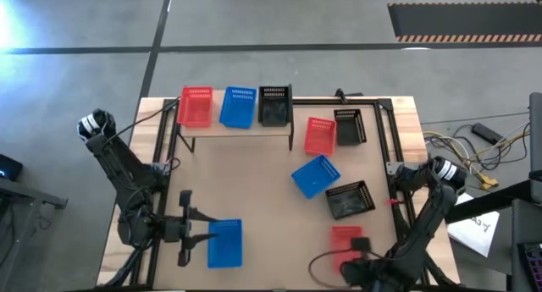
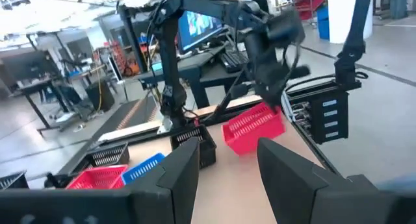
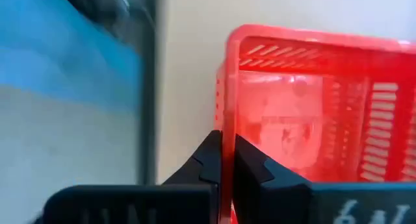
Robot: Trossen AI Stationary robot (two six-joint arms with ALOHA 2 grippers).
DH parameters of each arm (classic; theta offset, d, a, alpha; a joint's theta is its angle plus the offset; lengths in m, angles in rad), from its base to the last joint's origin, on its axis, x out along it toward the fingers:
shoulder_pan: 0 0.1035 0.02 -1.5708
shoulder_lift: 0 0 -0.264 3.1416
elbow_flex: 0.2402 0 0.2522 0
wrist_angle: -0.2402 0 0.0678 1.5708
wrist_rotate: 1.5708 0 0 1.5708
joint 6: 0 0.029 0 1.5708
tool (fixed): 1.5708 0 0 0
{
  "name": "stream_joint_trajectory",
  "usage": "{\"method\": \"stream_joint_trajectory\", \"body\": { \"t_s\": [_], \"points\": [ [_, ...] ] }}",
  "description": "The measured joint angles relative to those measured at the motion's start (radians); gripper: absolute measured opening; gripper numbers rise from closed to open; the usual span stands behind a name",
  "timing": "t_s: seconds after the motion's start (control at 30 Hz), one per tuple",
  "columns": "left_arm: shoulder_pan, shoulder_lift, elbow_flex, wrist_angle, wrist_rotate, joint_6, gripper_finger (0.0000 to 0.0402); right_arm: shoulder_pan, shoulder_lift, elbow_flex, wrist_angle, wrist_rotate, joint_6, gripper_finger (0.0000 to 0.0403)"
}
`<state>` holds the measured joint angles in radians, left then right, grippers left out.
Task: Stack baskets on shelf by color
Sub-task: Stack the bottom red bin on the red bin on the shelf
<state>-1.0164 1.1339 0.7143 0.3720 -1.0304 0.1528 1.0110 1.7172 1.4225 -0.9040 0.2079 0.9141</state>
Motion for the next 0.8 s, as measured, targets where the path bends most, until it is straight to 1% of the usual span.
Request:
{"method": "stream_joint_trajectory", "body": {
  "t_s": [0.07, 0.17, 0.27, 0.33, 0.43, 0.53, 0.6, 0.73, 0.8],
  "points": [
    [0.0, 0.019, 0.0, 0.031, -0.02, 0.007, 0.0141, -0.022, 0.0, 0.053, 0.052, 0.092, -0.182, 0.0009],
    [0.0, 0.046, 0.0, 0.05, -0.107, -0.025, 0.0141, -0.069, -0.001, 0.088, 0.114, 0.218, -0.451, 0.0009],
    [-0.012, 0.069, 0.0, 0.056, -0.228, -0.065, 0.0141, -0.162, -0.001, 0.076, 0.194, 0.234, -0.638, 0.0008],
    [-0.036, 0.075, 0.003, 0.059, -0.3, -0.067, 0.0141, -0.24, 0.0, 0.05, 0.279, 0.223, -0.727, 0.0008],
    [-0.065, 0.075, 0.013, 0.063, -0.376, -0.067, 0.0141, -0.373, 0.011, 0.013, 0.464, 0.152, -0.828, 0.0008],
    [-0.08, 0.07, 0.014, 0.062, -0.39, -0.062, 0.0141, -0.491, 0.04, 0.002, 0.607, 0.12, -0.884, 0.0008],
    [-0.085, 0.068, 0.013, 0.063, -0.393, -0.062, 0.0141, -0.565, 0.072, 0.004, 0.668, 0.072, -0.905, 0.0008],
    [-0.085, 0.077, 0.012, 0.058, -0.393, -0.062, 0.0141, -0.678, 0.167, 0.035, 0.728, -0.017, -0.881, 0.0008],
    [-0.085, 0.082, 0.01, 0.058, -0.393, -0.065, 0.0141, -0.714, 0.218, 0.071, 0.732, -0.028, -0.875, 0.0008]
  ]
}}
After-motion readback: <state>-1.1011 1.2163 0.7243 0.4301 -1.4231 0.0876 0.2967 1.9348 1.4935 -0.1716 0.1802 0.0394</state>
